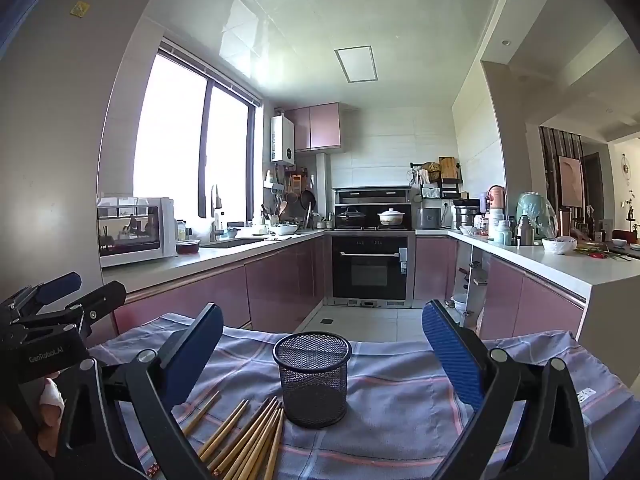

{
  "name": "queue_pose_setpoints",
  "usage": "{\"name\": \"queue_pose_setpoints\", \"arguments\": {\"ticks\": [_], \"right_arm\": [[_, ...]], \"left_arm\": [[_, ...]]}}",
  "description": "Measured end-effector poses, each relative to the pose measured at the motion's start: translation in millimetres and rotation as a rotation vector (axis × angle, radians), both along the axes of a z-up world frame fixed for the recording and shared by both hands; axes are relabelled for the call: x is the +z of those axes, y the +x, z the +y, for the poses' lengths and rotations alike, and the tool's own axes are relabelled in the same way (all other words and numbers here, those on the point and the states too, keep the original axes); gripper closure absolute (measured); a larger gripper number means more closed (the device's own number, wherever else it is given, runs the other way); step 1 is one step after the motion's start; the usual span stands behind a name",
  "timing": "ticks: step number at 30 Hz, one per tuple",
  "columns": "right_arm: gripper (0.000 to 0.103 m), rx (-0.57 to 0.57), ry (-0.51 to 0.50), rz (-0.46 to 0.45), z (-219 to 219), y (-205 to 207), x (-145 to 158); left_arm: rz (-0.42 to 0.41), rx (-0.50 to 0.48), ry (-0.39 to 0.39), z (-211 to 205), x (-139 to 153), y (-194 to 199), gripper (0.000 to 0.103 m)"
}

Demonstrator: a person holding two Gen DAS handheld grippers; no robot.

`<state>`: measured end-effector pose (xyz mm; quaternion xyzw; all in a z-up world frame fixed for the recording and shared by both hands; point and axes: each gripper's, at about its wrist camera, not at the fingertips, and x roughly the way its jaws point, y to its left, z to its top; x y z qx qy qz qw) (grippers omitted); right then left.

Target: Organize utensils

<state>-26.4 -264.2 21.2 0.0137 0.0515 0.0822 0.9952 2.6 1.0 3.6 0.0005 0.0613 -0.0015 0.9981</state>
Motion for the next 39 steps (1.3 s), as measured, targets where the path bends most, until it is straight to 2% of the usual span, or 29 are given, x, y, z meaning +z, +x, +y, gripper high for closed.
{"name": "queue_pose_setpoints", "arguments": {"ticks": [4,39], "right_arm": [[0.007,0.001,-0.002,-0.001,0.7,-0.3,2.4],[0.007,0.01,0.001,0.008,1.2,1.6,1.0]], "left_arm": [[-0.01,-0.003,0.001,-5.7,-6.5,-0.8,0.006],[-0.015,-0.007,-0.006,-7.7,-5.9,0.2,0.006]]}}
